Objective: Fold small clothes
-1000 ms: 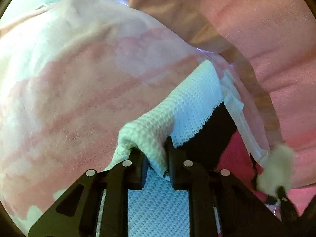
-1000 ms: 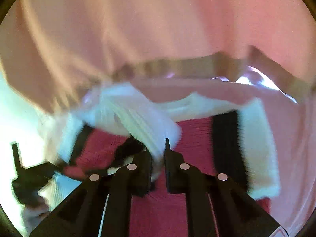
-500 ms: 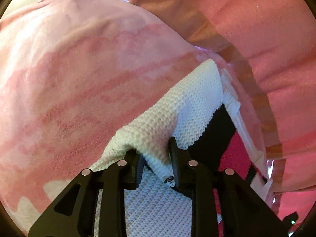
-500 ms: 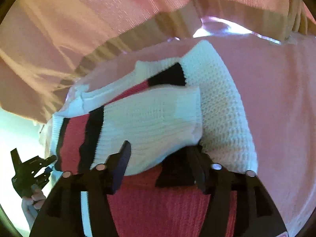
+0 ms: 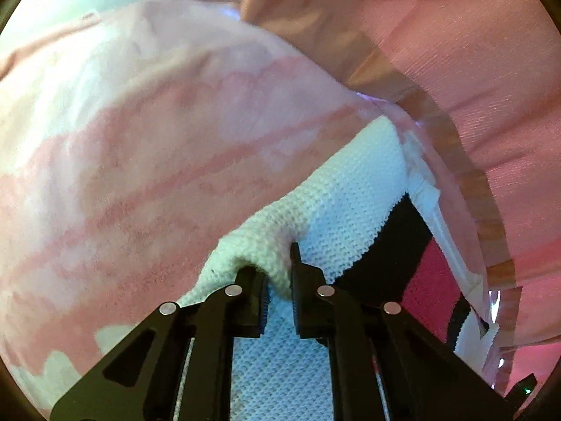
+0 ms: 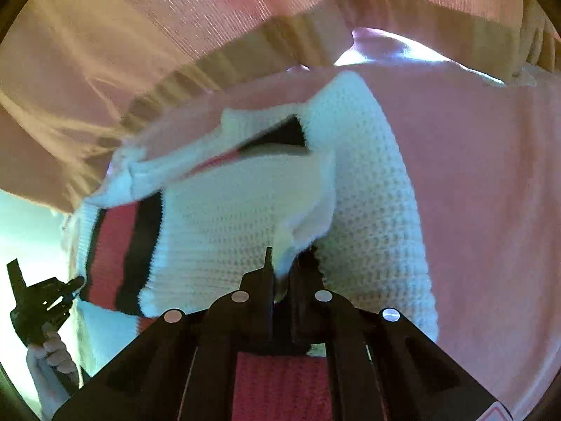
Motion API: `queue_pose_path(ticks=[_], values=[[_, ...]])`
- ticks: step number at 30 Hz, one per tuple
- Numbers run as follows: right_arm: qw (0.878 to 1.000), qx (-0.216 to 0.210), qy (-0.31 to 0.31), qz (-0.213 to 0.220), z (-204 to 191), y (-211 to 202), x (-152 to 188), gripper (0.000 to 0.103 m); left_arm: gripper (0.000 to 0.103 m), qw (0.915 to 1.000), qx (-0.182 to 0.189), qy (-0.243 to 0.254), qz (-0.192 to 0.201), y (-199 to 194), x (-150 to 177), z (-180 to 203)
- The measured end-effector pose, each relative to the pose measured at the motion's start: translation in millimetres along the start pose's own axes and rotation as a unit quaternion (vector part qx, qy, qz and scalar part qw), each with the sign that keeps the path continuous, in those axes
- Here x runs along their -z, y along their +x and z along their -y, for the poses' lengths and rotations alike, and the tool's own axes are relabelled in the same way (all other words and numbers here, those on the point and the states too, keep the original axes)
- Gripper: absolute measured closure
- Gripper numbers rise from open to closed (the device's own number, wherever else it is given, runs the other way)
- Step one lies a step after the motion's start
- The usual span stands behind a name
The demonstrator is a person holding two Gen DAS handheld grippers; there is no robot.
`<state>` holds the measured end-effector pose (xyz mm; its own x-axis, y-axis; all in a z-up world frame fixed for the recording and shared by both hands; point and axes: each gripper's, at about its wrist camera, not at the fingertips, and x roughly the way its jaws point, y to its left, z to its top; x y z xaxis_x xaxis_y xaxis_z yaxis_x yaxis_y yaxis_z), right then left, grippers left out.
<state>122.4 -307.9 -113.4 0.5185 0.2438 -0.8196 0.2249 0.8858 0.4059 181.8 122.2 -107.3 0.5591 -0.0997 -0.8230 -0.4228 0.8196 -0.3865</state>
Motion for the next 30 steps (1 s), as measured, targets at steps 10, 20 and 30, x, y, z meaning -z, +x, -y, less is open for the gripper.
queue_pose_path(ticks=[10,20,30], values=[[0.999,0.028,-0.019,-0.003,8,-18,10,0.083,0.09,0.9995,-0.004,0.031,-0.006,-4,2,2],[0.995,-0.005,-0.095,0.034,-70,-59,-1,0.076,0.087,0.9985,0.042,0.015,-0.033,-17,-1,-17],[0.974,-0.075,-0.206,-0.05,-261,83,-26,0.053,0.087,0.9988,0.015,0.026,-0.038,-6,3,-8]])
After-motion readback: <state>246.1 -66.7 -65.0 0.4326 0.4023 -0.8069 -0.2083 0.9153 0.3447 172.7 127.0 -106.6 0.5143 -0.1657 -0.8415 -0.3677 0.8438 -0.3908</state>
